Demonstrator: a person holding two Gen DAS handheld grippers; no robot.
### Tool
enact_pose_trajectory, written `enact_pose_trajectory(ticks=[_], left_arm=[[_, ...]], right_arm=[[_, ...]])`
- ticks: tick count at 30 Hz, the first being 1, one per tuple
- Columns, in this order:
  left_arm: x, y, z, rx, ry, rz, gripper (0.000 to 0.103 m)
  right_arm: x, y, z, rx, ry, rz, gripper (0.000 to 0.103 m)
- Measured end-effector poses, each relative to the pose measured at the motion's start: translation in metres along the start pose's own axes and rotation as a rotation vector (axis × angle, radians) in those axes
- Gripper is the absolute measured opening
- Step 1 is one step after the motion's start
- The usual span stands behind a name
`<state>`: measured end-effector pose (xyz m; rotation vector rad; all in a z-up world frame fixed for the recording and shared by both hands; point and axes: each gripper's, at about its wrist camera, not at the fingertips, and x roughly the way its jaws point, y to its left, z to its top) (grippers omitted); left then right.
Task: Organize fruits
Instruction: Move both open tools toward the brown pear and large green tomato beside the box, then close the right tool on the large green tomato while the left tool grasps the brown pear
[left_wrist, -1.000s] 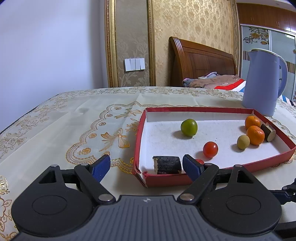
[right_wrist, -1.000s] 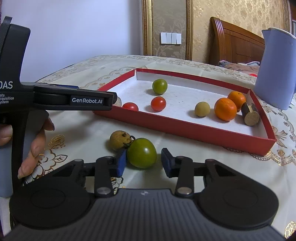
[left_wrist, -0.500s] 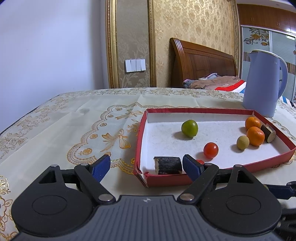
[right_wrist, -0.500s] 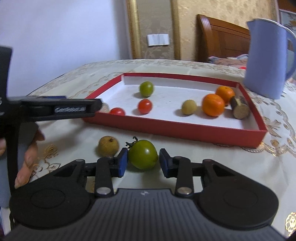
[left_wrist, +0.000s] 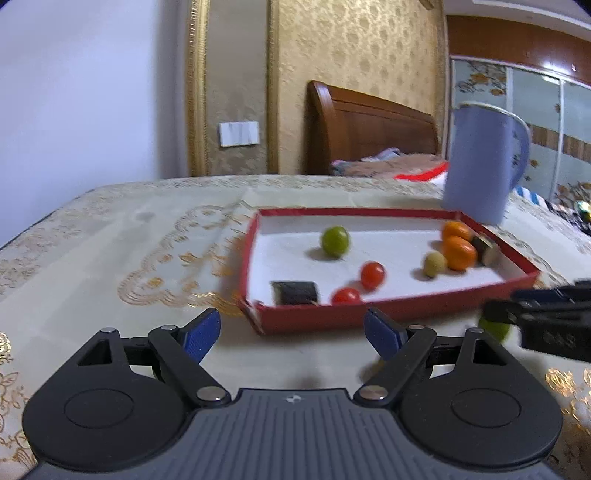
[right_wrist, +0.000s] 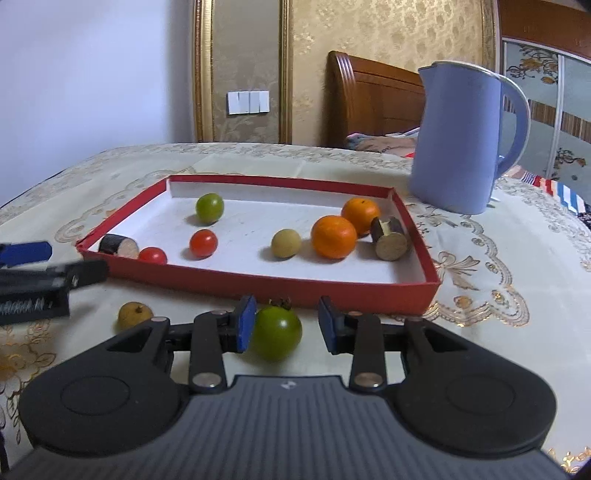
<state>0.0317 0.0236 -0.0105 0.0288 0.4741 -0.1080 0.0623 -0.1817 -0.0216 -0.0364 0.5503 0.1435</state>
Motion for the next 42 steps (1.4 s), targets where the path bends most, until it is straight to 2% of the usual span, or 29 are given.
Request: enact_pose_trajectory(ticks=[6,10,12,15,16,17,22,29,35,42], left_arm=[[0.005,-0.017,0.000,0.068,0.039,-0.016,0.085],[0.006,-0.023,-0.001,0.086,0.048,-0.016,0.085],[0.007,-0.024,0.000,0.086,0.056,-0.025,0.085],[0.006,-0.024,0.000,0.086,0.061,-0.027,0.086],[0.006,-0.024,0.000,0.092,0.061,-0.017,0.086],[0.005,-0.024,-0.001,0.096,0.060,-0.005,0.086],[-0.002,-0.019,-0.004,0.116,0.059,-0.004,0.086],[-0.003,-0.022,-0.003,0.116,0.068,-0.062,0.086],[0.009,-0.044,0.000,0.187,0.095,-0.035,0.087],[0.024,-0.056,0.000,0.229,0.164,-0.017,0.088]], right_arm=[[0.016,0.000,-0.001,0.042,0.061,0.075,0.039],[0.023,0.000,-0.003,0.049,0.084,0.092,0.041],[0.024,0.006,-0.003,0.007,0.083,0.084,0.043],[0.023,0.005,-0.004,0.017,0.075,0.085,0.043],[0.022,0.004,-0.004,0.020,0.070,0.085,0.039],[0.022,0.005,-0.004,0.014,0.066,0.086,0.030],[0.015,0.007,-0.005,-0.002,0.030,0.058,0.030],[0.003,-0.002,-0.004,0.040,-0.048,-0.022,0.030],[0.009,-0.014,-0.004,0.098,-0.012,-0.016,0.030],[0.018,-0.021,-0.006,0.141,0.042,0.009,0.031]])
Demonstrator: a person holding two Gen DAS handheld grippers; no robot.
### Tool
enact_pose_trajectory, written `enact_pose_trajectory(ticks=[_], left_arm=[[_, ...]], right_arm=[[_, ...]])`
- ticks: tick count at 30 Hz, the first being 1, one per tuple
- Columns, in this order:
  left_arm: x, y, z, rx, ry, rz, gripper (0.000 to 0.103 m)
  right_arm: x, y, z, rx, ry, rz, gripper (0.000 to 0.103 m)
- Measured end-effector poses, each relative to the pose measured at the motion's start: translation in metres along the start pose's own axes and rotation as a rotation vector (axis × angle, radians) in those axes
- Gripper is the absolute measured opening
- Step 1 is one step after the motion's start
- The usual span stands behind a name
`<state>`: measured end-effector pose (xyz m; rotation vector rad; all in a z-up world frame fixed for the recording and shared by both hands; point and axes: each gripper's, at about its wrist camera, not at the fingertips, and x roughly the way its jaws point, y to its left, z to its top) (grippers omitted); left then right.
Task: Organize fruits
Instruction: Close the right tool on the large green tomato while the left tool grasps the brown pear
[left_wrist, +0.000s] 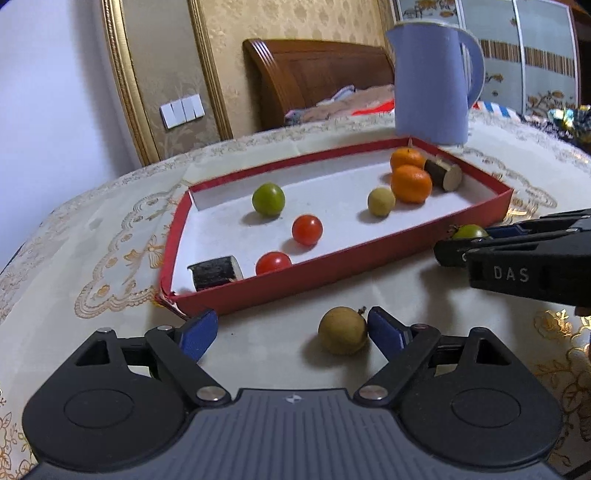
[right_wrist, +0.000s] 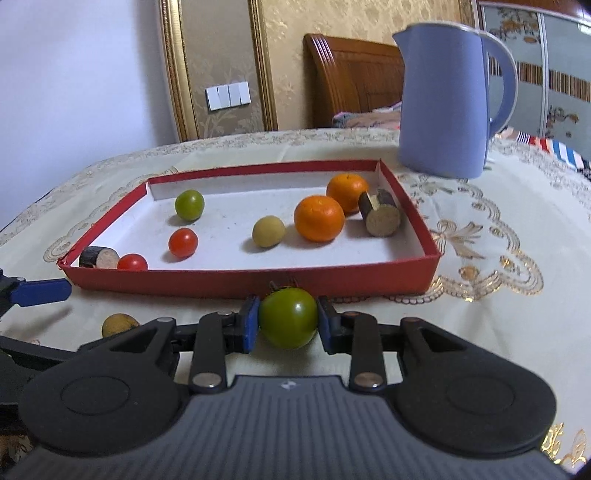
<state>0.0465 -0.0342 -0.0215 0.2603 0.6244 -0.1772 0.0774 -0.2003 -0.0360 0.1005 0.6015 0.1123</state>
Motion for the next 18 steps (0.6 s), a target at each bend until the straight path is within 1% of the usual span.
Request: enact_pose_trajectory(ticks=[1,7,14,18], left_arm=[[0.003,0.000,0.000,0.000,0.013,0.008,0.088],[0.008,0.012,-0.003,-0.056,0.010,-0.034,0.089],[0.011,0.015,-0.003,-0.083,0.002,-0.019,0.089],[0.011,0.018,-0.004,-0.101,0.006,-0.029,0.089]], right_arm=[[0.001,0.000,0.000,0.004,0.004,0.002,0.031],[0.002,0.000,-0.001,0.005,0.005,0.001,0.031],[0.002,0.000,-0.001,0.004,0.006,-0.001,0.031],[0.002,0.000,-0.001,0.000,0.007,-0.003,0.031]])
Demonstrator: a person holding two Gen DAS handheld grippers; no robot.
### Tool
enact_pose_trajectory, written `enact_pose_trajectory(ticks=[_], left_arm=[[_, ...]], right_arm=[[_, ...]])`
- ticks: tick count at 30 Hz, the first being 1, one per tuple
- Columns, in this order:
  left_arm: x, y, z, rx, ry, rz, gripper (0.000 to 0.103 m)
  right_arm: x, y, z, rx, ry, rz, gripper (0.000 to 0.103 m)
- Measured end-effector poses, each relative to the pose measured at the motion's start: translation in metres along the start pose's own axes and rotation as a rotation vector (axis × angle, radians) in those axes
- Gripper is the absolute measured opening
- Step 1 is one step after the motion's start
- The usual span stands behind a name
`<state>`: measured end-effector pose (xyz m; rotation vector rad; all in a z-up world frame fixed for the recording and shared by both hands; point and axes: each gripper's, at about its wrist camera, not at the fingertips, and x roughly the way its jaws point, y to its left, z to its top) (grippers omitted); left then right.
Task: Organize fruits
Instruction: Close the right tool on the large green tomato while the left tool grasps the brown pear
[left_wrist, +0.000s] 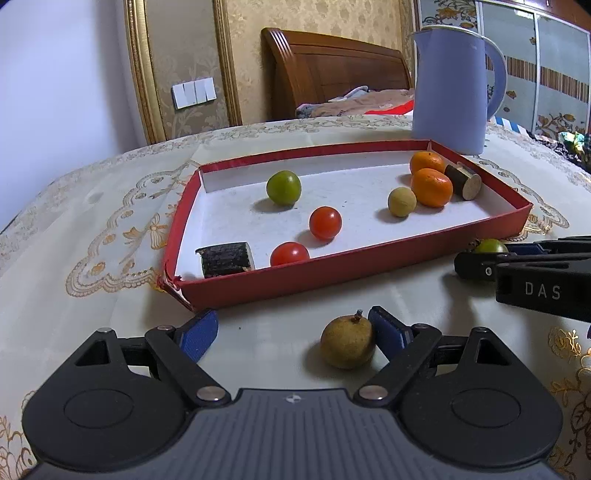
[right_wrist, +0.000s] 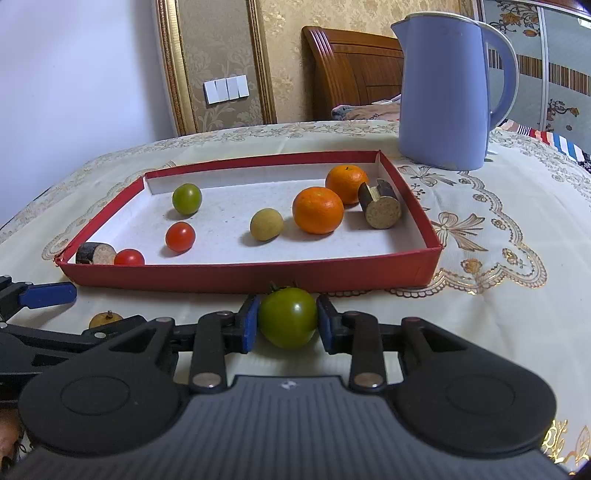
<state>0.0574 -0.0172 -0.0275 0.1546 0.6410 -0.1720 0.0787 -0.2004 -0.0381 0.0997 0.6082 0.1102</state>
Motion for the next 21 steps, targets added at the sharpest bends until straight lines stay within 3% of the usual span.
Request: enact_pose_trajectory(ticks=[14,19,21], left_arm=[[-0.0014,-0.0007,-0.0021,-0.004,-0.001,0.001,0.085],[-0.0039,-0.0017,-0.0029,0.005,-0.009,-0.025,0.075],[-0.0059,-0.0024,-0.0039,0.011,-0.013,-0.038,0.065]], right_arm=[[0.0012,0.0036,-0.0002,-0.015,0.006,-0.005,0.033],[0.0018,0.0036,0.0003,-0.021,0.009,0.005,0.038],[0.0018,0.0037,0.0002,-0.020,0.009,0.005,0.038]])
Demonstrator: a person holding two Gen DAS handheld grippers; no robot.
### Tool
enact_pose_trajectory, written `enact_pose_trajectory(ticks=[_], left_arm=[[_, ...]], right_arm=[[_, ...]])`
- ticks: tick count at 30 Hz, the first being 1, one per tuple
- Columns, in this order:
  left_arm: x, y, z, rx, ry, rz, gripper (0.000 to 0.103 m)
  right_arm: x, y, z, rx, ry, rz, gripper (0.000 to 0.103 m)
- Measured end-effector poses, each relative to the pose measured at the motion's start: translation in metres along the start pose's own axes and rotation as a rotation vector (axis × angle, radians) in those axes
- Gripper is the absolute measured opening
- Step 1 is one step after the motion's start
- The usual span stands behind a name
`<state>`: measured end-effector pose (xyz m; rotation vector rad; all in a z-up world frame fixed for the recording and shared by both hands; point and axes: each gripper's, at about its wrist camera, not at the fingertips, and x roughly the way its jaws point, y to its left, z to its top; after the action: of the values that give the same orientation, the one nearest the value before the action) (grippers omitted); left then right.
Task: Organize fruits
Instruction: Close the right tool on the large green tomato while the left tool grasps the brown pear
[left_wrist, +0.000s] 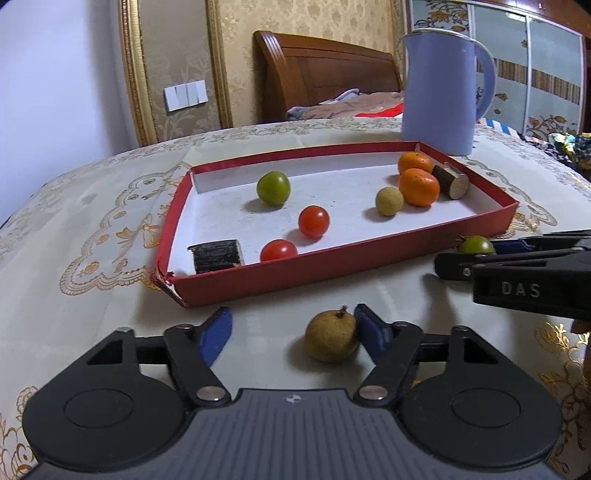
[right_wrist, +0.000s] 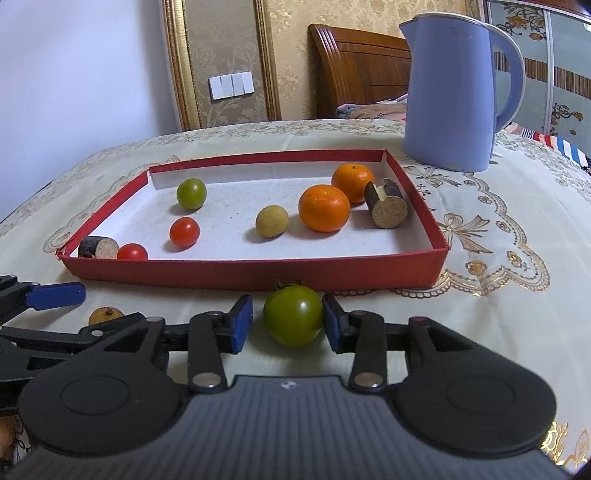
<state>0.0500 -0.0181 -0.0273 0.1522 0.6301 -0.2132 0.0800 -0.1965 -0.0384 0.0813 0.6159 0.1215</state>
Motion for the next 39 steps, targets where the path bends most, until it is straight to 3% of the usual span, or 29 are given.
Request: enact_pose_trajectory(ticks=[4,6,7,8,13,16,18,21,23,26,39], left_arm=[[-0.003,-0.003,-0.002,0.015,-0.007,-0.009,0.059],[-0.003,-0.002,-0.001,0.011,-0.007,-0.017,0.056],[-0.003,-0.002,-0.001,0.010,-0.007,-0.021,0.056],[-0.003,-0.002,-0.002,0.011,-0.008,-0.021,0.055],[-0.004,-0.003,-0.002,0.021,-0.014,-0.032,0.045],[-0.004,0.002,-0.002,-0.009,-0.011,-0.036,0.043],[-0.004,0.004,-0.002,-0.019,-0.009,-0.043,0.043],[-0.004,0.003,-0.002,-0.016,-0.011,-0.034,0.043],[-0.005,0.004,-0.003,-0.023,-0.012,-0.024,0.035],[-0.006,0.004,-0.003,-0.021,-0.014,-0.021,0.028],[-0.007,0.006,-0.004,-0.035,-0.018,-0.022,0.029]], right_arm=[[0.000,0.001,0.000,-0.005,0.002,0.005,0.040],[0.000,0.002,0.000,-0.010,0.003,0.006,0.052],[0.000,0.001,-0.001,-0.007,0.004,-0.007,0.069],[0.000,0.000,-0.001,0.002,0.004,-0.012,0.074],[0.000,-0.002,-0.001,0.014,0.003,-0.008,0.074],[0.000,-0.002,-0.001,0.012,0.003,-0.007,0.073],[-0.001,-0.001,-0.001,0.005,0.003,-0.010,0.066],[-0.002,0.001,-0.002,-0.014,0.002,-0.012,0.047],[-0.003,0.003,-0.002,-0.023,0.000,-0.014,0.031],[-0.003,0.002,-0.002,-0.022,-0.002,-0.008,0.031],[-0.014,-0.008,-0.008,0.020,-0.011,0.042,0.031]])
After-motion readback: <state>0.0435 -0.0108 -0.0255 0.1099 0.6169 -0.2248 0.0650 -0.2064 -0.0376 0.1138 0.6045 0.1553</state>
